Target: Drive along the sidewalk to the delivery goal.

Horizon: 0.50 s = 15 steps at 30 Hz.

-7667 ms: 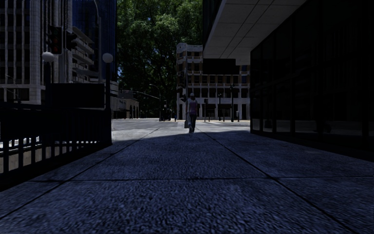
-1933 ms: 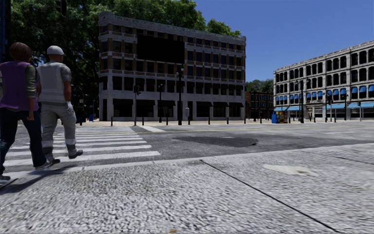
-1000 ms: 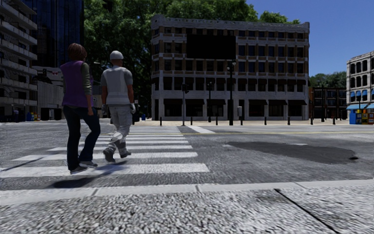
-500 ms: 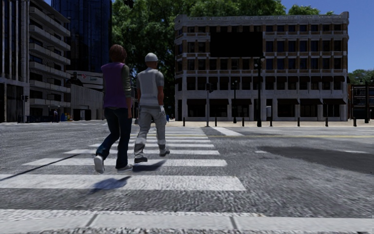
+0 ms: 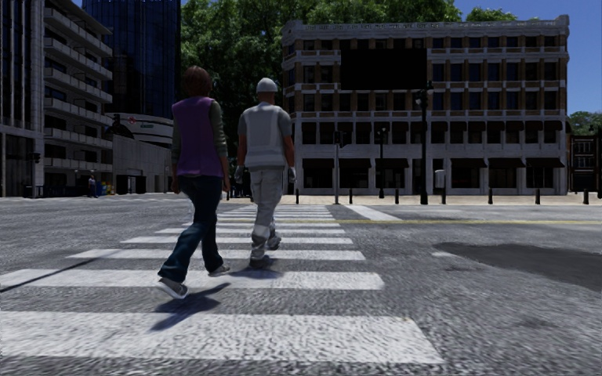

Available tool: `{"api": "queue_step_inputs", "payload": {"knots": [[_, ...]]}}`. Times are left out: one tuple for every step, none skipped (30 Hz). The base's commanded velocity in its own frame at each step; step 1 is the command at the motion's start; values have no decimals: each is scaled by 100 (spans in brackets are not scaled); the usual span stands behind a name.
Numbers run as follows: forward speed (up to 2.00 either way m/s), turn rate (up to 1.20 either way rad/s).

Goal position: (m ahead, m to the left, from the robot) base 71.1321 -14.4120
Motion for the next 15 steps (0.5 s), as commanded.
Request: {"api": "queue_step_inputs", "payload": {"knots": [[156, 10], [156, 19], [156, 19], [156, 27], [156, 34], [156, 38], [156, 40], [156, 40], [156, 45], [156, 47], [156, 48], [156, 48], [156, 48], [156, 48], [156, 49]]}}
